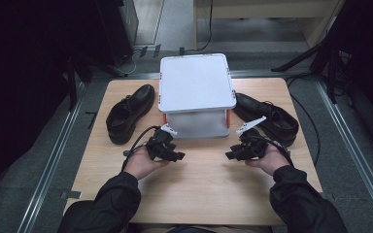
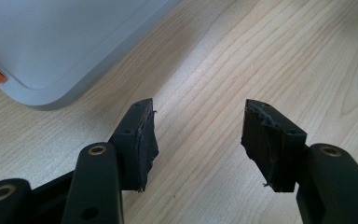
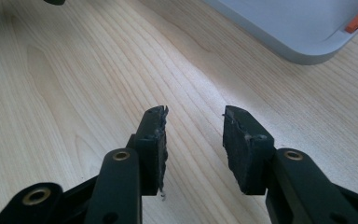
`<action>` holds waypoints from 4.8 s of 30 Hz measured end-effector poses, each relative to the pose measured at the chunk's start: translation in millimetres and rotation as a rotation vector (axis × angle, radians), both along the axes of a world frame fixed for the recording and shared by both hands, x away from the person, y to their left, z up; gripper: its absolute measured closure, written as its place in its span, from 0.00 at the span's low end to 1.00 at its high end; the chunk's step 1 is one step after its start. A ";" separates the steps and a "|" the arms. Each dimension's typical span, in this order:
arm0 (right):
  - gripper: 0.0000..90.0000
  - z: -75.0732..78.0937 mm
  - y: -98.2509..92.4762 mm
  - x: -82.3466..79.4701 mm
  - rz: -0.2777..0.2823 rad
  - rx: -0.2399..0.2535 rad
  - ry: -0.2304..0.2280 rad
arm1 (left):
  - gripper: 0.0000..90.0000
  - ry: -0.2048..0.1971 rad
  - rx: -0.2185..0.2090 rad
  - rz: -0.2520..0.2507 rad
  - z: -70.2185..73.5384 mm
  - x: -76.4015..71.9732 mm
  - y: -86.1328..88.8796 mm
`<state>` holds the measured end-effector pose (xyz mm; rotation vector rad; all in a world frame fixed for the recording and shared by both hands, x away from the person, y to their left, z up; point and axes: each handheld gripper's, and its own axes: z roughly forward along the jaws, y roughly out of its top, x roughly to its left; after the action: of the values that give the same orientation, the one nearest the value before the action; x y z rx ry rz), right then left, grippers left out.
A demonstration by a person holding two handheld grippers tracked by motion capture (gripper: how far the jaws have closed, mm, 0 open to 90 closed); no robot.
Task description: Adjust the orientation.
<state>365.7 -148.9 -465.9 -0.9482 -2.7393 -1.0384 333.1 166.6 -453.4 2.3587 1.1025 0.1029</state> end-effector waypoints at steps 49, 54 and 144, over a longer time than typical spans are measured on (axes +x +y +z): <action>0.59 -3.0 13.5 6.7 0.075 -0.008 0.057 | 0.62 0.060 0.062 0.069 34.1 -2.8 65.2; 0.58 -3.2 13.4 6.1 0.075 -0.015 0.059 | 0.63 0.054 0.089 0.130 52.0 5.9 91.2; 0.58 -9.3 8.2 -3.1 0.087 -0.078 0.073 | 0.88 0.276 0.171 0.277 76.1 89.4 102.9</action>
<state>362.5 -140.6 -475.2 -0.8508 -2.7517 -0.8723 422.6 269.4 -377.3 2.4050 1.6087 -0.0327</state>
